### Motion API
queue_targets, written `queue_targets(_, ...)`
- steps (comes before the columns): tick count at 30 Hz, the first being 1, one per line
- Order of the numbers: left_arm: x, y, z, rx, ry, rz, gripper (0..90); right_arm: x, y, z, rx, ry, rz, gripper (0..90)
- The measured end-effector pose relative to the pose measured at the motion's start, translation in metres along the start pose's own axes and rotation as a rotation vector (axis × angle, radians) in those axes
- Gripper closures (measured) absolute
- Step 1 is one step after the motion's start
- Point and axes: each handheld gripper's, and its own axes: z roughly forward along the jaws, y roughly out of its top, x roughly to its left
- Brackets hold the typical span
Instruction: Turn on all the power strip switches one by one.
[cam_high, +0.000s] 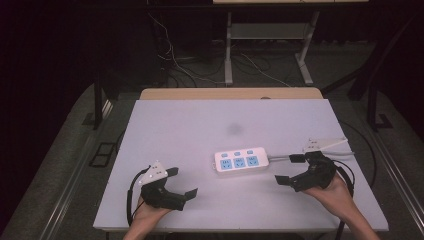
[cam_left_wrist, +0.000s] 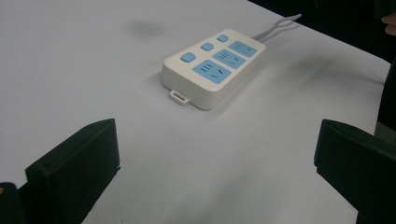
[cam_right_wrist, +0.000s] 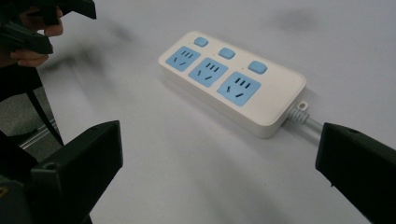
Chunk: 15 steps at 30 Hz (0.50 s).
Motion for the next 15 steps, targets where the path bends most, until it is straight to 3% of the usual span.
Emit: queue_targets(15,0.000,0.000,-0.001,-0.003,0.003,-0.002,0.0,-0.004,0.027,0.006,0.039,0.006,-0.033,0.7)
